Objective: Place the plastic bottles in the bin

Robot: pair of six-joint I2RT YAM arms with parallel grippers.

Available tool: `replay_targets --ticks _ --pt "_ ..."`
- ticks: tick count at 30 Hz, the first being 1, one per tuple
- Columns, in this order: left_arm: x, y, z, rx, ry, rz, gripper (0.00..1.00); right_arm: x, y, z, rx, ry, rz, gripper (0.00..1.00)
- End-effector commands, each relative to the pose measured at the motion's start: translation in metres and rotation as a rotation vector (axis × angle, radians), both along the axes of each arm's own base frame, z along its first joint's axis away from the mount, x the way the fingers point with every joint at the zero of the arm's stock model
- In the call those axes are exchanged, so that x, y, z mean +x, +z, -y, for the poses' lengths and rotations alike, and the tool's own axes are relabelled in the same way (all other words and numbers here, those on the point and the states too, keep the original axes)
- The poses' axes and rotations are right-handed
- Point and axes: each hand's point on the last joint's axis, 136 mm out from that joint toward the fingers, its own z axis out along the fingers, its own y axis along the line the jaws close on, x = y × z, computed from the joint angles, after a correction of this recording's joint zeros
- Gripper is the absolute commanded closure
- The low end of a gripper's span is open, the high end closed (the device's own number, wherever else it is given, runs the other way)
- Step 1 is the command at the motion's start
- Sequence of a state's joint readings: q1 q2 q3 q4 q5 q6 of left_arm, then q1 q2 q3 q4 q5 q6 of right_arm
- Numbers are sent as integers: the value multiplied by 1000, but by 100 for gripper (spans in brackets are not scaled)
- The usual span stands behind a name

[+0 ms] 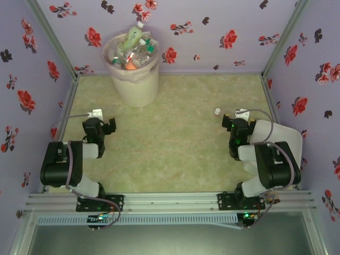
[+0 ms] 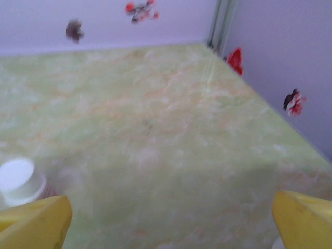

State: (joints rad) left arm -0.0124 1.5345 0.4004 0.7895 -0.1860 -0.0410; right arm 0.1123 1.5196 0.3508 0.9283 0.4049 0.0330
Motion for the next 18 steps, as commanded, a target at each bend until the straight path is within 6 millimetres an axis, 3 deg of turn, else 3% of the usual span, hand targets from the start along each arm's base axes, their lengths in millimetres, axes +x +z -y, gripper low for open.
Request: replay_targets --ticks 1,3,5,18 --pt "7 16 1 6 -18 81 0 0 -3 9 41 -22 61 0" --pt "7 17 1 6 -18 84 0 -2 -10 9 57 -28 -18 0" --pt "7 16 1 6 -18 84 0 1 -5 13 40 -49 47 0" --pt "5 18 -4 30 31 99 0 3 -8 13 49 -49 4 1"
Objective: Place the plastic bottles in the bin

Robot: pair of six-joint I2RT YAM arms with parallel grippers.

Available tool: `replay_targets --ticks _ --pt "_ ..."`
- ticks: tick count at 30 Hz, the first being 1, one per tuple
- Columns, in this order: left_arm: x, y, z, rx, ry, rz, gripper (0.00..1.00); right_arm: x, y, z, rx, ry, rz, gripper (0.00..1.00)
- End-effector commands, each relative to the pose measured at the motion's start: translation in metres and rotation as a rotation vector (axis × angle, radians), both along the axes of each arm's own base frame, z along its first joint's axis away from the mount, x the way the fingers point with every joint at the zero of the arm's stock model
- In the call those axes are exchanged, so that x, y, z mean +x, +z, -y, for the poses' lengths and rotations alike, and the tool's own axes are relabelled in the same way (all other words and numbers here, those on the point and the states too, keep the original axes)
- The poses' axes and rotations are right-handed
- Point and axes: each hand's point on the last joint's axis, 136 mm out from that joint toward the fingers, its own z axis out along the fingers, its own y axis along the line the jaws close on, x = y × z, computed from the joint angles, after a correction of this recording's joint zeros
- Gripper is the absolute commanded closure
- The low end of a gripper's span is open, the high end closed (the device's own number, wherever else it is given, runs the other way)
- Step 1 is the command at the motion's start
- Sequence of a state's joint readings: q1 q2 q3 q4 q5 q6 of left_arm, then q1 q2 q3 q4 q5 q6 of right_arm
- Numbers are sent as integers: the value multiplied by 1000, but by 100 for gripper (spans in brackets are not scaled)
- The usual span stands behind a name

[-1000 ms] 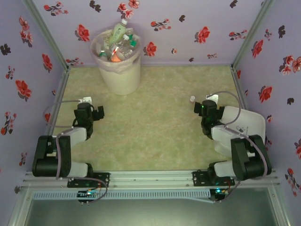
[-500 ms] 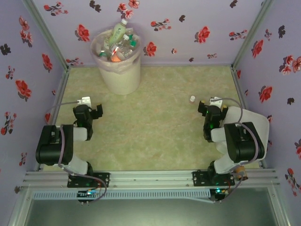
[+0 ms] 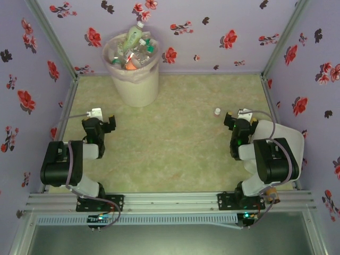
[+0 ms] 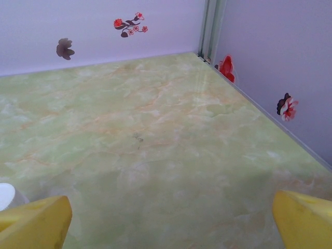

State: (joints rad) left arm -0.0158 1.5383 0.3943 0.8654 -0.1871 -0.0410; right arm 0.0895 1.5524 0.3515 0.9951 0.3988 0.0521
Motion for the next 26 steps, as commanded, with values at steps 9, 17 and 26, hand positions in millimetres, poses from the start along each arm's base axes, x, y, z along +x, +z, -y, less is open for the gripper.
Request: replay_targets --ticks 9,17,26 --pt "0 6 -6 33 40 34 0 -2 -12 5 29 -24 -42 1" --pt "0 6 -6 33 40 34 0 4 -15 7 59 -4 -64 1" --pt "0 5 -6 33 40 33 0 3 -14 5 69 18 -54 1"
